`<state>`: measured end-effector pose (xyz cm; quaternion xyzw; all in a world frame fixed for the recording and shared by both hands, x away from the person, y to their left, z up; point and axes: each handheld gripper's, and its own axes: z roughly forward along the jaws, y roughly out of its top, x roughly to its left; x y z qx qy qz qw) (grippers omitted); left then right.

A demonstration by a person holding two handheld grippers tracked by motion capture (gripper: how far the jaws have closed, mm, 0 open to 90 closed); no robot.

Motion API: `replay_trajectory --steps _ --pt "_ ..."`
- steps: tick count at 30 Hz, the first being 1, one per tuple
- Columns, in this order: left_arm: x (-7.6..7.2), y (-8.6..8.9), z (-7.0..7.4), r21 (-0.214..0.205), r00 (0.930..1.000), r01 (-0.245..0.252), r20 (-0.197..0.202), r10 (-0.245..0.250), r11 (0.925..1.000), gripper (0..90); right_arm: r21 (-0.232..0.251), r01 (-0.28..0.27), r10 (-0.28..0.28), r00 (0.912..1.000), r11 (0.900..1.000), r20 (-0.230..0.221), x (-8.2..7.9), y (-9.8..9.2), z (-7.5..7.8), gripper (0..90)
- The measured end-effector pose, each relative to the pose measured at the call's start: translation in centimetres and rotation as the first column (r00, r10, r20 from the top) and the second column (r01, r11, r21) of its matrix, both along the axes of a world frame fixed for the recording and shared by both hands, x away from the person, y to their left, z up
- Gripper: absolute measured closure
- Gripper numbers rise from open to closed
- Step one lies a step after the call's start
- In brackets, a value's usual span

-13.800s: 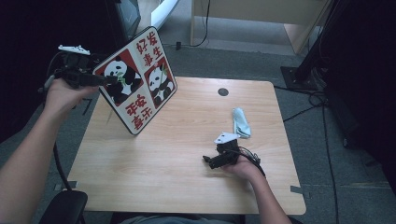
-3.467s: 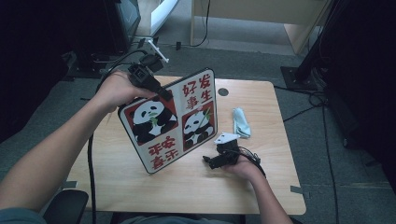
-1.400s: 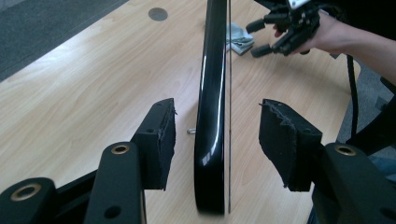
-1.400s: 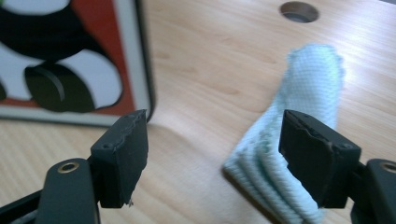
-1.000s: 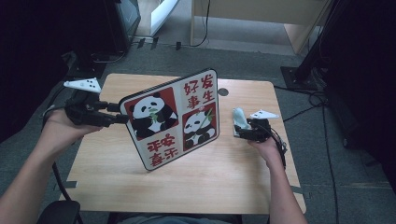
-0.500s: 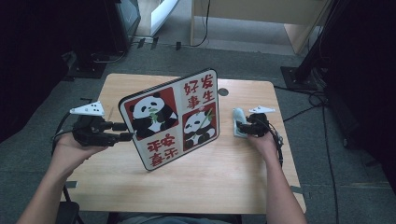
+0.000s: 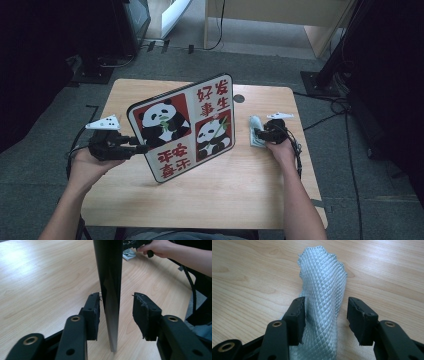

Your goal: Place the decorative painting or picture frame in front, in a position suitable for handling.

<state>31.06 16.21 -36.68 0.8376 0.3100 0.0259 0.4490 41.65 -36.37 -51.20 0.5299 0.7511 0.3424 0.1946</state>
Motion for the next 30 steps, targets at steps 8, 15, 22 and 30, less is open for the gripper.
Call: replay_trajectory --steps 8,15,22,30 --pt "0.2 -0.3 -0.7 -0.020 0.9999 -0.008 -0.011 0.008 0.9998 67.5 0.013 0.022 -0.022 0.9993 0.9997 0.028 -0.2 -0.7 0.8 50.7" --pt "0.4 -0.4 -1.0 -0.050 0.9998 -0.014 -0.012 0.014 0.9986 71.1 0.004 -0.003 0.003 1.0000 1.0000 0.000 0.1 0.0 0.2 54.0" --pt "0.4 -0.3 -1.2 -0.063 0.9998 -0.017 -0.015 0.016 0.9979 76.5 -0.005 -0.019 0.019 0.9998 0.9998 -0.006 0.1 0.3 0.0 60.8" --pt "0.0 -0.5 -1.4 -0.078 0.9999 -0.006 -0.010 0.006 0.9969 78.5 0.018 -0.018 0.018 0.9998 0.9997 -0.010 0.1 0.4 -0.1 68.3"
